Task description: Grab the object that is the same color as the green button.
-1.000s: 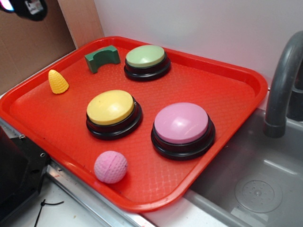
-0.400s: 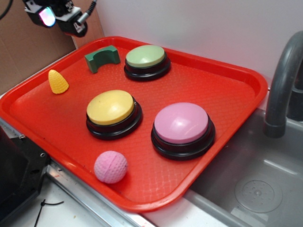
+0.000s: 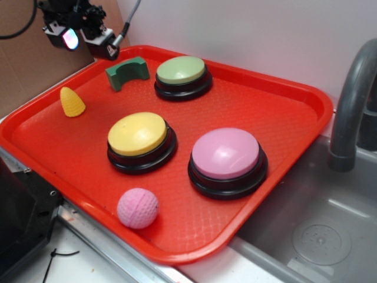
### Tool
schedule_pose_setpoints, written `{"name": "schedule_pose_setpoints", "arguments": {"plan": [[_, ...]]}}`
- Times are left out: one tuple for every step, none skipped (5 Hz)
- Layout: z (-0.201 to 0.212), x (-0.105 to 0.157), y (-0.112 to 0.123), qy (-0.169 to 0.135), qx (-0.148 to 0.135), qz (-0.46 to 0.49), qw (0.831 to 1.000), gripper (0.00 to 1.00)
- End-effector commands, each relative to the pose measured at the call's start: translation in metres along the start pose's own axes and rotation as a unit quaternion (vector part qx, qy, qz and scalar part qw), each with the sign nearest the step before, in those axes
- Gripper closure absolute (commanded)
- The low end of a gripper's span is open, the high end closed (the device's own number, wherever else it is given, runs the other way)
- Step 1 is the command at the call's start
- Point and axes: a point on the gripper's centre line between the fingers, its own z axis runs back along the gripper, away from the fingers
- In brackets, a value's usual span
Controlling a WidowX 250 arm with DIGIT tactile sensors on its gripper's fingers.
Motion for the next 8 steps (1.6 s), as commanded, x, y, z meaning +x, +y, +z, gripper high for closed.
{"name": "schedule_pose_setpoints", "arguments": {"plan": [[-0.022,0.031,0.012,-0.024,0.003,0.028,0.999,0.00],[-0.042,0.041,0.008,-0.004,0.007,0.029,1.000,0.00],[-0.054,0.044,0.013,0.006,0.007,0.041,0.999,0.00],[-0.065,0.043,0.019,0.019,0.007,0.047,0.999,0.00],[-0.072,0.042,0.022,0.019,-0.007,0.047,0.999,1.00],[-0.073,0.041,0.023,0.026,-0.001,0.046,0.999,1.00],[-0.058,0.038,0.024,0.060,0.019,0.043,0.997,1.00],[-0.020,0.030,0.018,0.055,0.013,0.032,0.998,1.00]]}}
